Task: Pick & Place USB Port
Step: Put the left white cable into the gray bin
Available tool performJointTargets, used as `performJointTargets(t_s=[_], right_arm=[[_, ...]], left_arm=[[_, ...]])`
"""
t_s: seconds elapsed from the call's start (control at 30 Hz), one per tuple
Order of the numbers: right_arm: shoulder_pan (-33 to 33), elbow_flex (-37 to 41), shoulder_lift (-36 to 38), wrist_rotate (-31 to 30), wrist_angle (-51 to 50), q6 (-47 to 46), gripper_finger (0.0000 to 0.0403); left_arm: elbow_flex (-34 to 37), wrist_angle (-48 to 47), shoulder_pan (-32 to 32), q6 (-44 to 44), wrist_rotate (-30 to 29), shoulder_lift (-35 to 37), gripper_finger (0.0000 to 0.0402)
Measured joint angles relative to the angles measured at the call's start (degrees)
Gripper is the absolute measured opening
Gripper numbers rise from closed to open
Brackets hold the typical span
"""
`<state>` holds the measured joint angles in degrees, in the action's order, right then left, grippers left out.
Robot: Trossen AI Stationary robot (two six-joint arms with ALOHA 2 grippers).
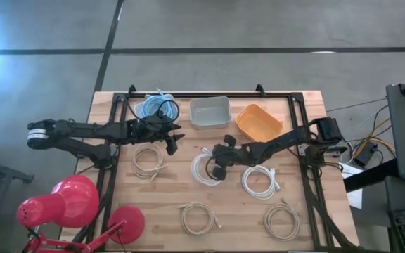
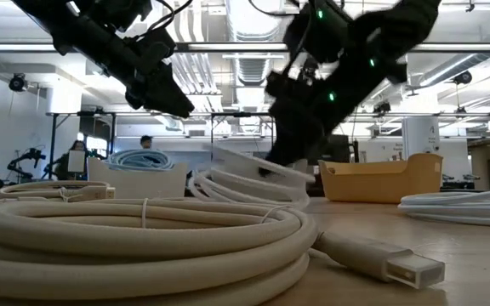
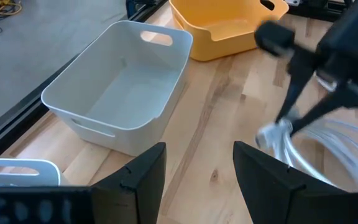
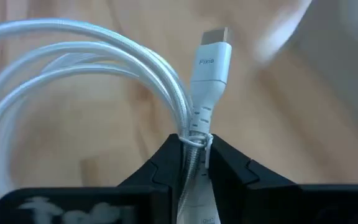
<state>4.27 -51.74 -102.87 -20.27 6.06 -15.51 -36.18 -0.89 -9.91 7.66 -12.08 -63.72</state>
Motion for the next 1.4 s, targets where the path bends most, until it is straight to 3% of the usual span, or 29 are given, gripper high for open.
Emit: performJointTargets(t_s=[0.1,0.3,0.4,0.57,0.7,0.87,0.97,1.2,1.4], right_arm=[[-0.04,-3.18,2.32,-6.76,-5.65,6.69,0.0060],[-0.95,-10.92,5.45,-26.02,-12.71,22.96,0.0060],[-2.89,-14.13,5.68,-30.83,-12.94,31.54,0.0060],[-8.05,-18.02,5.39,-30.90,-12.67,37.54,0.0062],[-13.24,-18.11,5.18,-29.51,-12.80,36.22,0.0062],[-19.76,-15.28,5.14,-15.25,-11.99,28.32,0.0063],[-22.82,-11.40,5.14,-10.01,-4.86,27.05,0.0063],[-26.88,-1.88,5.14,-9.90,18.12,31.07,0.0063],[-28.25,0.39,5.14,-9.64,20.82,30.93,0.0063]], left_arm=[[0.00,-0.01,-0.02,-0.08,0.00,0.00,0.0195],[-0.02,0.12,-0.02,-0.13,0.00,-0.02,0.0195],[-0.02,0.06,-0.02,-0.13,0.00,-0.02,0.0195],[-0.02,0.00,-0.02,-0.18,0.00,-0.02,0.0195],[-0.02,0.07,-0.02,-0.35,0.00,-0.02,0.0195],[-0.02,0.04,-0.02,-0.44,0.00,-0.02,0.0195],[-0.02,0.04,-0.02,-0.44,0.00,-0.02,0.0195],[-0.02,0.05,0.00,-0.42,0.00,-0.02,0.0195],[-0.02,0.05,-0.02,-0.41,0.00,-0.02,0.0195]])
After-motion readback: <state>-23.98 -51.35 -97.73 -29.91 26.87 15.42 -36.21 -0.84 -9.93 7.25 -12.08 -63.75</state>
